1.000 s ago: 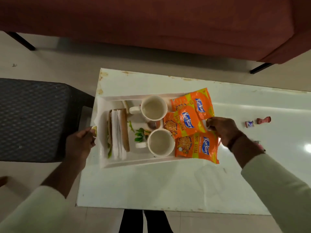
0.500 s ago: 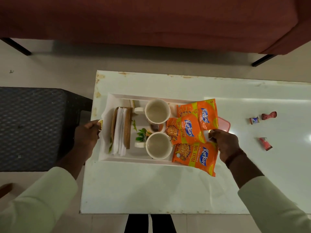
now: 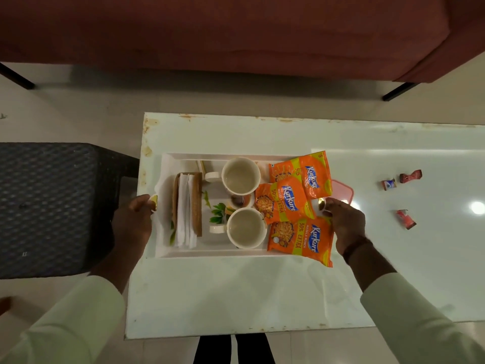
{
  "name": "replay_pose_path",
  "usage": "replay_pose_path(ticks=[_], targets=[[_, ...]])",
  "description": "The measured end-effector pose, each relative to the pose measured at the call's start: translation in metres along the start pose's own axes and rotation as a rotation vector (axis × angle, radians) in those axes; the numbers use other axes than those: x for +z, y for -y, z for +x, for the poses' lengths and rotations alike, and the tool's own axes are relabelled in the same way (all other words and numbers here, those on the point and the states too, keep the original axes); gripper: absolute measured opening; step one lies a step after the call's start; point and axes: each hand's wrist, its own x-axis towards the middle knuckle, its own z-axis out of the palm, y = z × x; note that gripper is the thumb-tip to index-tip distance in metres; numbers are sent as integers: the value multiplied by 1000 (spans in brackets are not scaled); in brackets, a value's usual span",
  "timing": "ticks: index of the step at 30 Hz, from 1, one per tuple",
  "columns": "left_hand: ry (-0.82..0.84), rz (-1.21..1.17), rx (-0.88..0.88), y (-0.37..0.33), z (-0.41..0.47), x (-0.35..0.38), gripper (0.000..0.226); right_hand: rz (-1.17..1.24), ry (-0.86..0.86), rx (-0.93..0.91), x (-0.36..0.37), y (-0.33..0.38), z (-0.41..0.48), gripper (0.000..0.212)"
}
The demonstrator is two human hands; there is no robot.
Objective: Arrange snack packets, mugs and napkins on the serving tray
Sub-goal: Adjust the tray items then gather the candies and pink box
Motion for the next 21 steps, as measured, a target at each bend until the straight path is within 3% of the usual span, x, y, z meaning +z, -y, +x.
replay_pose_path(ticks=[2, 4, 8, 14, 21], targets=[[-80, 190, 161, -6, -19, -3, 33, -164, -138, -131, -4, -6, -9, 27], [-132, 190, 305, -13, -50, -5, 39, -287, -255, -306, -9, -15, -29, 34], [-56, 269, 599, -26, -126, -1, 46, -510, -267, -577, -25, -29, -82, 49], [226, 472, 903, -37, -238, 10, 58, -672, -153, -677, -61, -35, -172, 69], [403, 741, 967, -49, -316, 21, 72, -805, -73, -635, -115, -37, -225, 74]])
